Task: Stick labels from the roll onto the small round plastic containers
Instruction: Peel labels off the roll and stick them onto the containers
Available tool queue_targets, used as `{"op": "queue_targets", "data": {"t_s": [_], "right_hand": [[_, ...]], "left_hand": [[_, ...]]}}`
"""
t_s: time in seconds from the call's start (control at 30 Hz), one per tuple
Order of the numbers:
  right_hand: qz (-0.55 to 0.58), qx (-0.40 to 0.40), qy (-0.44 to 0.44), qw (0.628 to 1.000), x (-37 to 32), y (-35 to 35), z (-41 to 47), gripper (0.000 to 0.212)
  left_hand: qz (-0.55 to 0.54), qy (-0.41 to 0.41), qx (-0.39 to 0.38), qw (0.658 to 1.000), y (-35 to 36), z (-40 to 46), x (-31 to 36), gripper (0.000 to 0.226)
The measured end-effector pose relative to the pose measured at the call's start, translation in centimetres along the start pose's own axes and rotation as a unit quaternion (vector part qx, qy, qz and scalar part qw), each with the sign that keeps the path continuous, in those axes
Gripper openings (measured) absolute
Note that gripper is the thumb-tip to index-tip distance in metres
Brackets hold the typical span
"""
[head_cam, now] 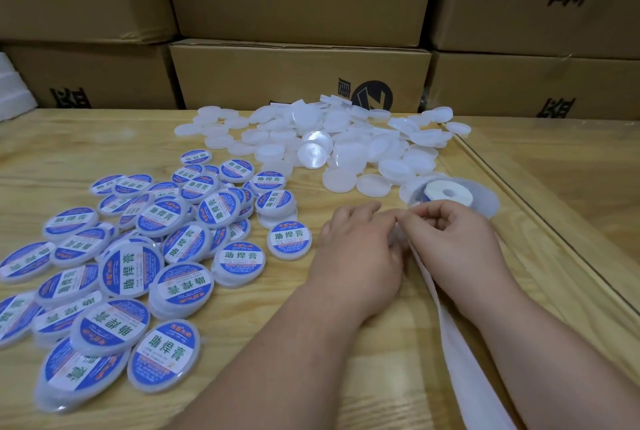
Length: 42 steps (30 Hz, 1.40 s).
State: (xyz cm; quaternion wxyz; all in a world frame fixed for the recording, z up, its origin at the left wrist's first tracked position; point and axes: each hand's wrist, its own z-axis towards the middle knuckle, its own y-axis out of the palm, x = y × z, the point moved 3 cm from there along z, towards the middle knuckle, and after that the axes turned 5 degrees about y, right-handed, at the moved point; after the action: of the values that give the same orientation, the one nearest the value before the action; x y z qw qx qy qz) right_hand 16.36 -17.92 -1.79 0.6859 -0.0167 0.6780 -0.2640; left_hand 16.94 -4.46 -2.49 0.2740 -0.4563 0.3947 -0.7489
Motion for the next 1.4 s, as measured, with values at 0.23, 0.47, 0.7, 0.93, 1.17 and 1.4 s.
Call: {"op": "queue_targets", "data": {"t_s": [0.23,0.47,0.7,0.93,1.17,1.4], "right_hand": [[0.028,-0.041,0.027,0.998,0.42,0.18,0.41,0.030],[0.044,-0.046,0.020,0.998,0.45,0.19,0.43,0.028],[0.028,-0.040,0.022,0.999,0.90,0.15,0.64,0.015],[0.021,-0.036,0.009,0.999,0.67,0.09,0.46,0.010],[0.023,-0.037,0.011,0.999,0.31,0.08,0.17,0.014],[0.026,-0.033,0.017,0.999,0.10,0.04,-0.05,0.021]], "left_hand": [[0.015,0.008,-0.011,1.000,-0.12,-0.07,0.19,0.034],[-0.015,-0.007,0.008,1.000,-0.25,-0.05,0.15,0.032],[-0.023,-0.022,0.021,0.999,-0.28,-0.19,0.14,0.050],[-0.010,-0.035,0.017,0.999,-0.30,-0.21,0.09,0.051],[-0.041,-0.049,0.025,0.998,-0.37,-0.07,-0.03,0.054],[0.047,-0.107,0.021,0.993,-0.21,-0.15,-0.57,0.054]]}}
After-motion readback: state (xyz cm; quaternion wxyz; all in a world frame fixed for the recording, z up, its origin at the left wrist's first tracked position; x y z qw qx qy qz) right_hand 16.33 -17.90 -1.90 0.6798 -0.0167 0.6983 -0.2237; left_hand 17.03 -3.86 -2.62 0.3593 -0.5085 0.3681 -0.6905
